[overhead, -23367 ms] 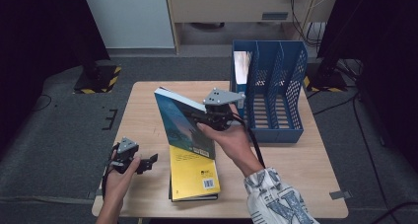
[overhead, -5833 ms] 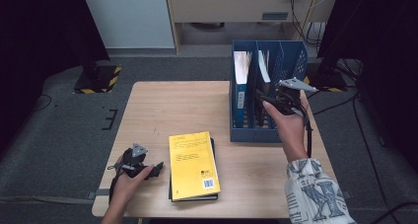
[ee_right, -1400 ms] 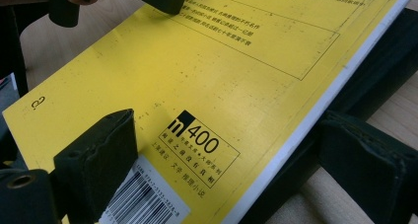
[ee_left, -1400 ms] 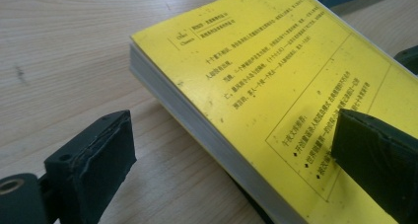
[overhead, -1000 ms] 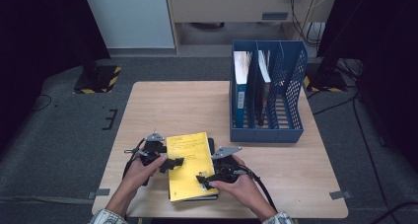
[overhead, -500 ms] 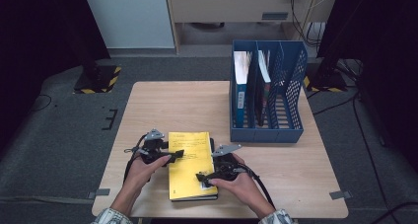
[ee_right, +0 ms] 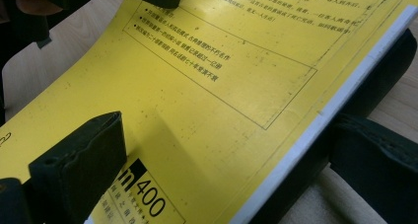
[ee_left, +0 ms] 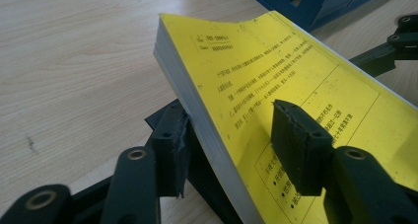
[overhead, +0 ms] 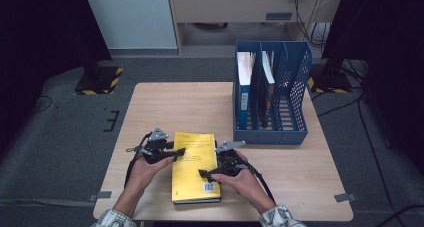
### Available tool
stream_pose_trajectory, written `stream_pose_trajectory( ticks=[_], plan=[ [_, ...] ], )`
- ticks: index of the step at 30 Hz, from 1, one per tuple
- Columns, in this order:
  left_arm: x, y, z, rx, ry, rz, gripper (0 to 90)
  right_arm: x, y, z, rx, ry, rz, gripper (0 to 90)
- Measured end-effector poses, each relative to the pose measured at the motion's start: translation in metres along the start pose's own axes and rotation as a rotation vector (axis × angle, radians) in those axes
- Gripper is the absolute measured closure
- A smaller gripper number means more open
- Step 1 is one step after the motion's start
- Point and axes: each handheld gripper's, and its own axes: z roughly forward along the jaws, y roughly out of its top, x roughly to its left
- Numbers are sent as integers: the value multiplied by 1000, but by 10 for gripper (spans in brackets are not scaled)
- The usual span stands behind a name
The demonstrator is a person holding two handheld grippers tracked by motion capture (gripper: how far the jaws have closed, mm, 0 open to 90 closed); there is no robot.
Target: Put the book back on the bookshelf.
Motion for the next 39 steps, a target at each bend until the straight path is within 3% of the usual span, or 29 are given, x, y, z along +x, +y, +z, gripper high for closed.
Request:
stream_pose_trajectory(
  ticks=[8,12,22,28,39],
  plan=[
    [-1,4,-3,3,-3,14,566,-4,1,0,-2,11,13,17],
    [0,4,-1,10,-11,0,565,-7,1,0,-2,24,10,18],
    [-8,12,7,18,-23,28,563,-16,2,0,26,60,84,35],
    [-8,14,3,-3,-25,22,564,-15,4,-6,5,43,77,95],
    [-2,24,-18,-48,-1,13,567,-9,31,-15,-21,-23,26,250]
  ],
)
